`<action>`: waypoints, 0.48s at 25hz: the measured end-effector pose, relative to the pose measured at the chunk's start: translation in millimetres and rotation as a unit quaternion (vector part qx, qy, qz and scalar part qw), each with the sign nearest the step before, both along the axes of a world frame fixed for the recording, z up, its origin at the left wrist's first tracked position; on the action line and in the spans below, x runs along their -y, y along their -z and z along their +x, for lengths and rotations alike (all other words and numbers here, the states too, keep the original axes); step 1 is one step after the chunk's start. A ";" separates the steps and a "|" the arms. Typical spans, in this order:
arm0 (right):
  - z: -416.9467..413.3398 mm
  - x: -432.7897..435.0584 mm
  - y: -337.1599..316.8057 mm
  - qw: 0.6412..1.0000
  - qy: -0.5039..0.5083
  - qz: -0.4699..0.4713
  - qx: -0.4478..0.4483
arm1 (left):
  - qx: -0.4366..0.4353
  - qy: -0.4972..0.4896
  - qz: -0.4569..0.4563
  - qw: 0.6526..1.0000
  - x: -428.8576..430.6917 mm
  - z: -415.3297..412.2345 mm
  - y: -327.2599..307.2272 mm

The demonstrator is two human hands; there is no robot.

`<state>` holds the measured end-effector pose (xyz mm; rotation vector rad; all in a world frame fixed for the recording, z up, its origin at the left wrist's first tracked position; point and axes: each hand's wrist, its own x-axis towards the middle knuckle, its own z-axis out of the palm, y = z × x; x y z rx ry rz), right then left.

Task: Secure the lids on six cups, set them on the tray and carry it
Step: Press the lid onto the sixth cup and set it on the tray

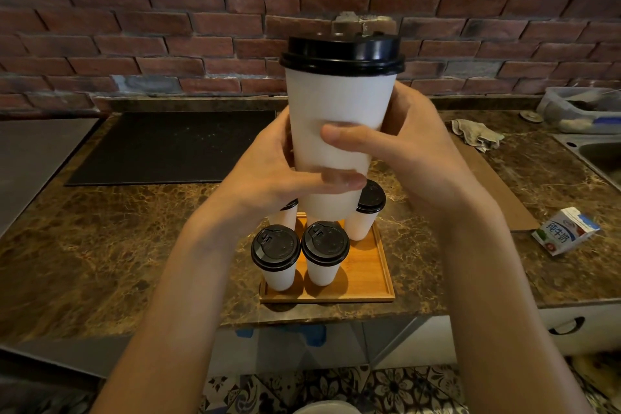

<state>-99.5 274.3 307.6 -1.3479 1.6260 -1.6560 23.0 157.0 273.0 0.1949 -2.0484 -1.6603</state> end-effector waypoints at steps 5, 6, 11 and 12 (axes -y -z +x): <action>3.2 -1.0 -1.4 0.999 0.012 0.022 -0.035 | 0.008 -0.014 -0.005 1.000 1.5 -0.1 2.3; 4.0 -1.2 -1.3 0.999 0.018 0.022 -0.040 | 0.008 -0.020 -0.006 1.000 1.4 -0.5 2.4; 5.9 -0.4 0.5 0.996 0.066 0.018 -0.061 | 0.007 -0.056 -0.023 0.998 -0.9 -3.5 2.1; 7.1 0.8 1.1 0.994 0.082 0.017 -0.064 | 0.003 -0.064 -0.026 0.998 -1.7 -4.1 0.9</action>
